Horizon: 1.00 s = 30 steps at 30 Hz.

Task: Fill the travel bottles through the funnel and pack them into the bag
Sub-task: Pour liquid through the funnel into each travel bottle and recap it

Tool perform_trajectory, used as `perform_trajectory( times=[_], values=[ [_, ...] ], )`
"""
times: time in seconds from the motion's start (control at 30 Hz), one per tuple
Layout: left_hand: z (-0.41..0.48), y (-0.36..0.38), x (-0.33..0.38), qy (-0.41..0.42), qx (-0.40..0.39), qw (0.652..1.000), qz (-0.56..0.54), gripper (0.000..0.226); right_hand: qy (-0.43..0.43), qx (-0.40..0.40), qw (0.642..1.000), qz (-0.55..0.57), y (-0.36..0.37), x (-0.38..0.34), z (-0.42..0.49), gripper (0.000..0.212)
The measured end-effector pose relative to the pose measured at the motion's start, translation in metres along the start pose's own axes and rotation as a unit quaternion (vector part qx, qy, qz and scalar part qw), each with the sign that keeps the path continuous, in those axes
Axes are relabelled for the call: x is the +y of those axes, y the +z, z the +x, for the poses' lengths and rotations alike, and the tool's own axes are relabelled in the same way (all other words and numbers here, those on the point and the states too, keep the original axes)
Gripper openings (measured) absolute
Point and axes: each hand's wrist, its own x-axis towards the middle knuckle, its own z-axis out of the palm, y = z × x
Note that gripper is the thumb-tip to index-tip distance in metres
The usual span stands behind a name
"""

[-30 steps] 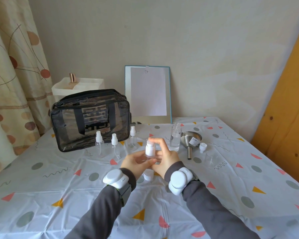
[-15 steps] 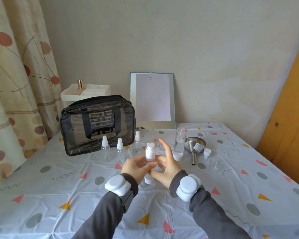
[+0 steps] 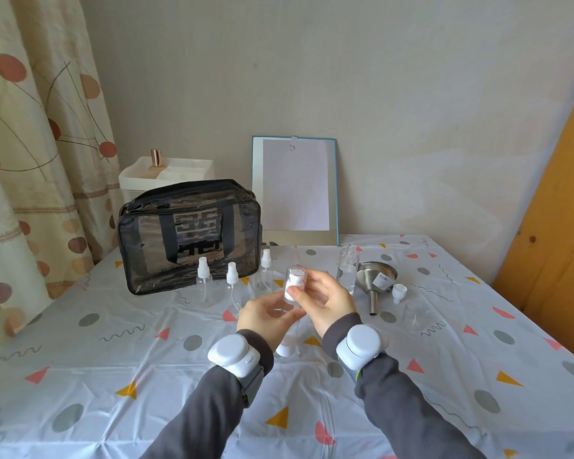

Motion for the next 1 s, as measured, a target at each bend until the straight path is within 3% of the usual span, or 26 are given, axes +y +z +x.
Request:
perform_trajectory(
  times=[0.13, 0.27, 0.33, 0.43, 0.67, 1.0],
  values=[
    [-0.001, 0.000, -0.002, -0.005, 0.000, 1.000, -0.010, 0.014, -0.008, 0.011, 1.000, -0.017, 0.003, 0.003, 0.000, 0.027],
    [0.004, -0.010, 0.001, -0.015, 0.029, 0.999, -0.014, 0.013, 0.005, -0.010, 0.997, -0.076, 0.002, 0.007, -0.003, 0.047],
    [0.010, -0.023, 0.002, -0.023, 0.067, 0.997, -0.021, 0.017, 0.023, -0.018, 0.994, -0.103, 0.001, 0.014, -0.007, 0.047],
    [0.019, -0.049, 0.001, -0.033, 0.149, 0.988, 0.002, 0.016, 0.040, -0.027, 0.984, -0.169, -0.001, 0.028, -0.009, 0.031],
    [0.031, -0.107, -0.033, -0.089, 0.315, 0.940, 0.092, 0.023, 0.054, -0.081, 0.961, -0.260, 0.000, 0.050, -0.009, 0.019],
    [0.052, -0.117, -0.064, -0.137, 0.320, 0.933, 0.088, 0.029, 0.065, -0.108, 0.951, -0.281, 0.002, 0.061, -0.008, 0.020]
  ],
)
